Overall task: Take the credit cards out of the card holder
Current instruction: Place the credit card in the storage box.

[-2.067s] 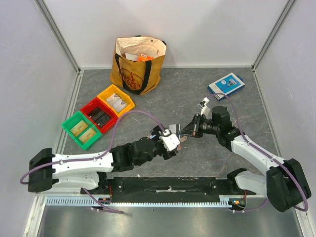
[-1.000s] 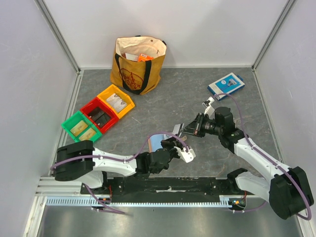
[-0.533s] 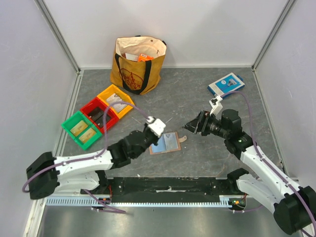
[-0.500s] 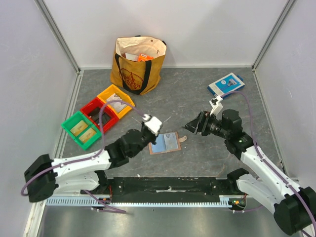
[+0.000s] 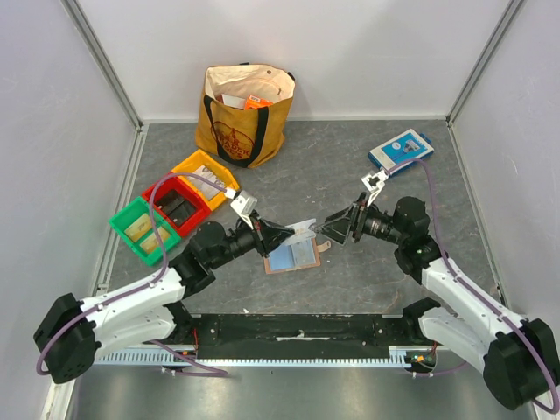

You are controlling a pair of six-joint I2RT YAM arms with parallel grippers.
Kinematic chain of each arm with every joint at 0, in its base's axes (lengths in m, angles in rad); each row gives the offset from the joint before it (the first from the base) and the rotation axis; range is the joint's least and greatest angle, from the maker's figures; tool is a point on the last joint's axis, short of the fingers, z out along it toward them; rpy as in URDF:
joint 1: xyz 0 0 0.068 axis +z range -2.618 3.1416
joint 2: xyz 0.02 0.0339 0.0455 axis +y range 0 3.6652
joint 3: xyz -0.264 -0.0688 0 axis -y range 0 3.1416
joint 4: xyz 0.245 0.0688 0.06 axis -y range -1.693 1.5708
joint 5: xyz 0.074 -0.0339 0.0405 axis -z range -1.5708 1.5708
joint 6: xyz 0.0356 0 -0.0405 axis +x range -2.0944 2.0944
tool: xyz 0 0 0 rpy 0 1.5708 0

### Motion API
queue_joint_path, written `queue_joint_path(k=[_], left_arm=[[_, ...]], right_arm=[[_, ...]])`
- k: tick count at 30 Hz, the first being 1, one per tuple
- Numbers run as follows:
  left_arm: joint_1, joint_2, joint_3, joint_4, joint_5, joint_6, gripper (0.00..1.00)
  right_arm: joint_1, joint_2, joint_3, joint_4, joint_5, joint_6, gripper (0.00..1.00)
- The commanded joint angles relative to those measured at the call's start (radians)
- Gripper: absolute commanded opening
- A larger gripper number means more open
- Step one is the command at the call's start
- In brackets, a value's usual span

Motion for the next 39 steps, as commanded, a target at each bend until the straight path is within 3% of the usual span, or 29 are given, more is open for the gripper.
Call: queue_joint_path(k=[1, 4, 5, 6, 10, 11, 16, 18, 24, 30, 36, 39], left_arm=[[0.006, 0.023, -0.017, 0.198, 0.137, -0.210, 0.02], [0.008, 0.055, -0.005, 0.244, 0.170, -0.254, 0.02], [0.006, 0.064, -0.003, 0.259, 0.176, -0.267, 0.02], [0.005, 0.072, -0.002, 0.272, 0.183, -0.274, 0.02], [0.006, 0.078, 0.000, 0.287, 0.185, -0.294, 0.03], [0.006, 0.075, -0.002, 0.286, 0.177, -0.299, 0.09], [0.006, 0.043, -0.038, 0.281, 0.134, -0.337, 0.44], [0.003, 0.030, -0.057, 0.281, 0.113, -0.357, 0.49], [0.003, 0.033, -0.080, 0.287, 0.107, -0.385, 0.50], [0.003, 0.058, -0.089, 0.318, 0.117, -0.391, 0.38], [0.003, 0.050, -0.097, 0.332, 0.113, -0.390, 0.03], [0.005, 0.015, -0.104, 0.289, 0.073, -0.382, 0.02]], right_arm=[[-0.004, 0.046, -0.002, 0.239, -0.165, 0.000, 0.83], [-0.002, 0.062, -0.003, 0.280, -0.214, 0.014, 0.71], [-0.002, 0.067, -0.003, 0.289, -0.231, 0.022, 0.63], [-0.001, 0.072, -0.005, 0.300, -0.238, 0.029, 0.55], [-0.002, 0.090, -0.015, 0.341, -0.245, 0.080, 0.05], [-0.002, 0.095, -0.017, 0.352, -0.243, 0.091, 0.00], [-0.002, 0.110, -0.041, 0.452, -0.222, 0.172, 0.00], [-0.004, 0.115, -0.043, 0.466, -0.211, 0.183, 0.00], [-0.004, 0.130, -0.055, 0.510, -0.186, 0.218, 0.00], [-0.004, 0.144, -0.067, 0.565, -0.180, 0.261, 0.00], [-0.002, 0.142, -0.084, 0.570, -0.160, 0.270, 0.00], [-0.002, 0.132, -0.084, 0.536, -0.142, 0.257, 0.06]])
